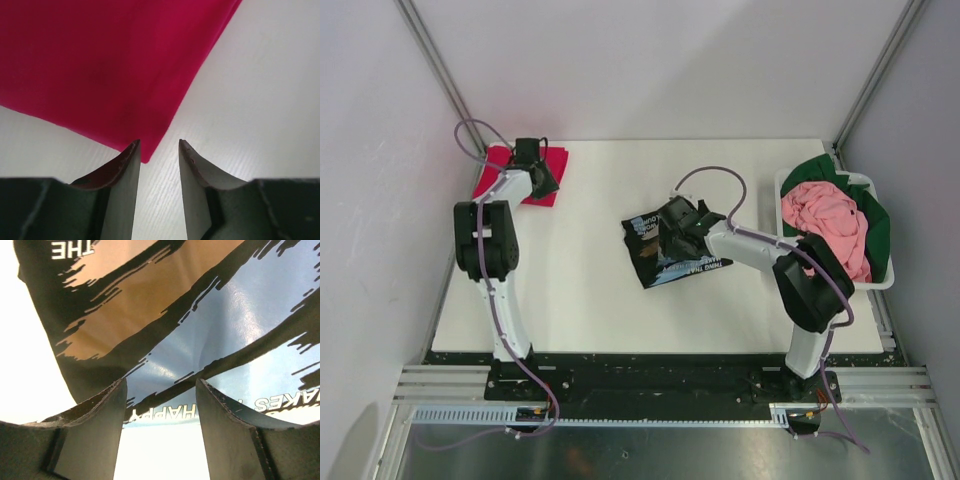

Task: Fold and stack the t-shirts
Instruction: Smooth out wrinkles on the folded tshirt, then put the neatly folded tshirt into the corner of the board with both arms

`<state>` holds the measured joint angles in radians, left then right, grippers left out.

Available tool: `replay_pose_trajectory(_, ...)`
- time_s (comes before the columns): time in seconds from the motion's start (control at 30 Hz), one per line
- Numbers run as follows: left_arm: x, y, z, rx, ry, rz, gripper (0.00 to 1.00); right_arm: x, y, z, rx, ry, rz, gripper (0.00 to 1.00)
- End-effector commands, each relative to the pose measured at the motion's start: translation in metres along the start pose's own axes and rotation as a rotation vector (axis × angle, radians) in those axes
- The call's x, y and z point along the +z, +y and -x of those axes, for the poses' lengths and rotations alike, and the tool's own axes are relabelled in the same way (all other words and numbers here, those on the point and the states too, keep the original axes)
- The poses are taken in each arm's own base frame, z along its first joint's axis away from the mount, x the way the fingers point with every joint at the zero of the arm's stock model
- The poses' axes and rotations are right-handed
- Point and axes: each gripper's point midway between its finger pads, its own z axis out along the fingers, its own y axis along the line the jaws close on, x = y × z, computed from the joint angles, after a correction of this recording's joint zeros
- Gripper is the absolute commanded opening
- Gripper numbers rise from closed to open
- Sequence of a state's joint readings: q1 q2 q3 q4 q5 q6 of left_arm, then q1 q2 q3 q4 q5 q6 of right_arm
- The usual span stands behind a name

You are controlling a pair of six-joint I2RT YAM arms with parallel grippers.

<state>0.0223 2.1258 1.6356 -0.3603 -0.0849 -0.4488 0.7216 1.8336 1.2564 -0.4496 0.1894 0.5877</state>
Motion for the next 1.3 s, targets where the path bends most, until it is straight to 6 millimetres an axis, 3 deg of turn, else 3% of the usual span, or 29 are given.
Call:
replay_pose_trajectory(0.0,0.006,0.012,0.005,0.044,0.003,0.059,0.41,-0.032,0.009,0.018,0.039,-0.058,0.055,0.62)
replay_pose_trajectory(0.37,0.013,0.014,-0.007,0.05,0.045,0.087,0.38,-0.053,0.013,0.034,0.081,-0.093,0.115,0.62)
replay_pose_trajectory(0.43,0.015,0.014,-0.008,0.051,0.05,0.088,0.33,-0.056,0.013,0.035,0.083,-0.096,0.114,0.62)
replay_pose_trajectory(0.6,0.014,0.01,-0.011,0.06,0.061,0.083,0.05,-0.059,0.011,0.035,0.086,-0.095,0.109,0.62)
replay_pose_trajectory(0.7,0.01,0.011,-0.015,0.061,0.067,0.082,0.01,-0.061,0.01,0.034,0.086,-0.094,0.107,0.62)
replay_pose_trajectory(0.9,-0.018,-0.021,-0.032,0.092,0.078,0.018,0.0,-0.068,0.009,0.034,0.094,-0.102,0.108,0.62)
replay_pose_trajectory(1.03,-0.037,-0.036,-0.053,0.058,0.116,-0.03,0.0,-0.076,0.005,0.032,0.106,-0.113,0.111,0.62)
replay_pose_trajectory(1.27,-0.072,-0.063,-0.097,0.058,0.169,-0.12,0.0,-0.086,-0.011,0.008,0.135,-0.114,0.107,0.62)
